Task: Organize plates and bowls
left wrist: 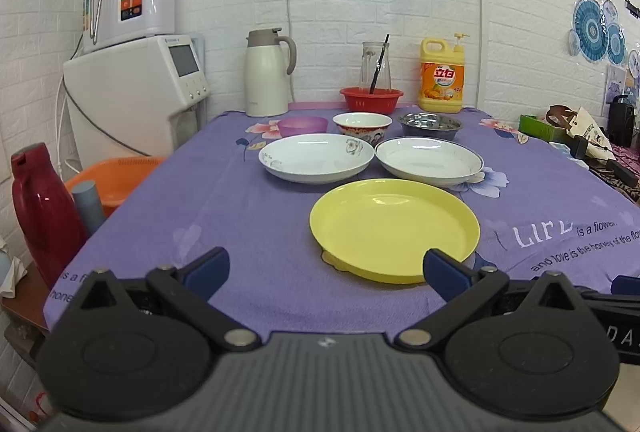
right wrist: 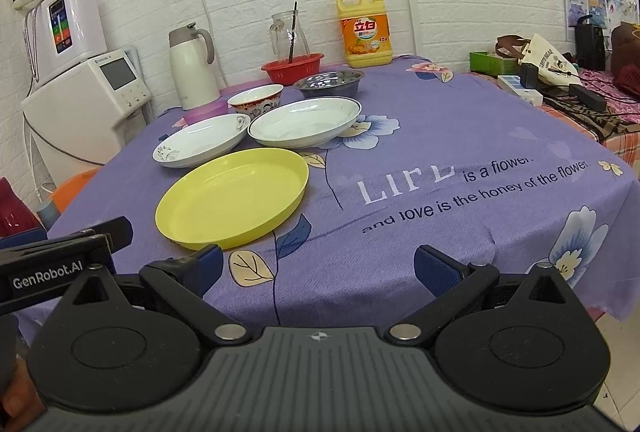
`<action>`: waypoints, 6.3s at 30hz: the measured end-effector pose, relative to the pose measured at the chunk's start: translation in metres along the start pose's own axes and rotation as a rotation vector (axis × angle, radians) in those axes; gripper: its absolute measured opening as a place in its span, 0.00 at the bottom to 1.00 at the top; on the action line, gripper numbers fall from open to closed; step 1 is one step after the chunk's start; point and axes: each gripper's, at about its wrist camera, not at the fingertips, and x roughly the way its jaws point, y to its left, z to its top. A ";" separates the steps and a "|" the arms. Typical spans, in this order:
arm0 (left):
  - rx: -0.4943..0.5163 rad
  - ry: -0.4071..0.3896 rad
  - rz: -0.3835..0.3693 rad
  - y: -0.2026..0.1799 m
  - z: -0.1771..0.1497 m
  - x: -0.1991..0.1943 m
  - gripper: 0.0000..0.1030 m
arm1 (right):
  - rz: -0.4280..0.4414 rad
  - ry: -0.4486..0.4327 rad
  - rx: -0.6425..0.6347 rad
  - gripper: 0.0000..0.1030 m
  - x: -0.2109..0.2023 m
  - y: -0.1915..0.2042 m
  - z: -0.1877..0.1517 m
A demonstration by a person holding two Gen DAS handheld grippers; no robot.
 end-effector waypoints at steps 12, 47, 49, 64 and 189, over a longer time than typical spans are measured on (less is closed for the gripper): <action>-0.006 0.007 -0.002 0.001 -0.002 0.001 1.00 | 0.000 0.003 -0.002 1.00 0.000 0.001 -0.001; -0.027 0.045 -0.038 0.007 -0.002 0.016 1.00 | 0.004 0.027 -0.012 1.00 0.004 0.002 -0.007; -0.034 0.055 -0.052 0.008 -0.002 0.021 1.00 | 0.002 0.037 -0.022 1.00 0.007 0.001 -0.008; -0.163 0.162 -0.091 0.045 0.026 0.102 1.00 | 0.014 0.105 -0.100 1.00 0.072 0.004 0.030; -0.198 0.280 -0.097 0.152 0.124 0.316 0.71 | 0.385 0.314 -0.327 1.00 0.310 0.128 0.163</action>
